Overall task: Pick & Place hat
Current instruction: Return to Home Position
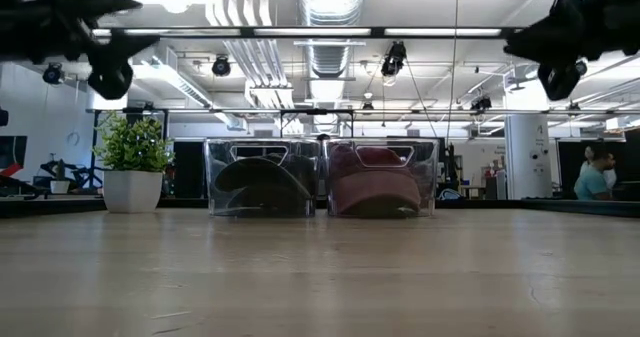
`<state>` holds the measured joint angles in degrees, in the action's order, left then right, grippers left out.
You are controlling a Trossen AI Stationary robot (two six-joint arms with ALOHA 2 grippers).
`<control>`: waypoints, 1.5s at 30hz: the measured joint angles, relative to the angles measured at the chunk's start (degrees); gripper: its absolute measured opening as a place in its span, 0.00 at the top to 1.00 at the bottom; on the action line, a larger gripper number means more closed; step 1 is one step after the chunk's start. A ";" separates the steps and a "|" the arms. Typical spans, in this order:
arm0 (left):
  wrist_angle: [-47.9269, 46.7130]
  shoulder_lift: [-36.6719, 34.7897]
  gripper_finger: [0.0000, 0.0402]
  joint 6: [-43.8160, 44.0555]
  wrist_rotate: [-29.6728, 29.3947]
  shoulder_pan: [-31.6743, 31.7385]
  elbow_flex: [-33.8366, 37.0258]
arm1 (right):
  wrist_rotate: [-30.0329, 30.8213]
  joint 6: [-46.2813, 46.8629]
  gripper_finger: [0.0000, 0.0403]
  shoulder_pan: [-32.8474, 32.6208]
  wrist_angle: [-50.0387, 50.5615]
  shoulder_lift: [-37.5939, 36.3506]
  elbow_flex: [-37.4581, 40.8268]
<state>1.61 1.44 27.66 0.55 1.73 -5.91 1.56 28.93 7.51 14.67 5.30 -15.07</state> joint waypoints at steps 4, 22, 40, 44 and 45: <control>-0.10 -1.43 0.49 0.11 0.05 -0.10 5.42 | 0.02 0.00 0.85 0.00 -0.14 -2.26 4.67; -0.05 -0.01 0.49 0.85 -3.05 -0.43 5.44 | -0.09 0.04 0.85 -1.10 -16.93 -5.31 14.56; -0.14 0.58 0.49 0.85 -3.07 -0.43 5.49 | 0.78 -7.13 0.85 -4.10 -16.01 -5.31 14.56; -0.15 0.58 0.49 0.85 -3.08 -0.43 5.51 | 3.28 -19.51 0.85 -9.30 -19.80 -5.31 14.56; -0.15 0.58 0.49 0.85 -3.09 -0.43 5.51 | 3.10 -24.26 0.85 -11.25 -20.37 -5.31 14.56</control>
<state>1.46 2.02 28.51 -2.55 1.30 -0.40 4.66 4.67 -3.74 -5.70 -0.01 -0.51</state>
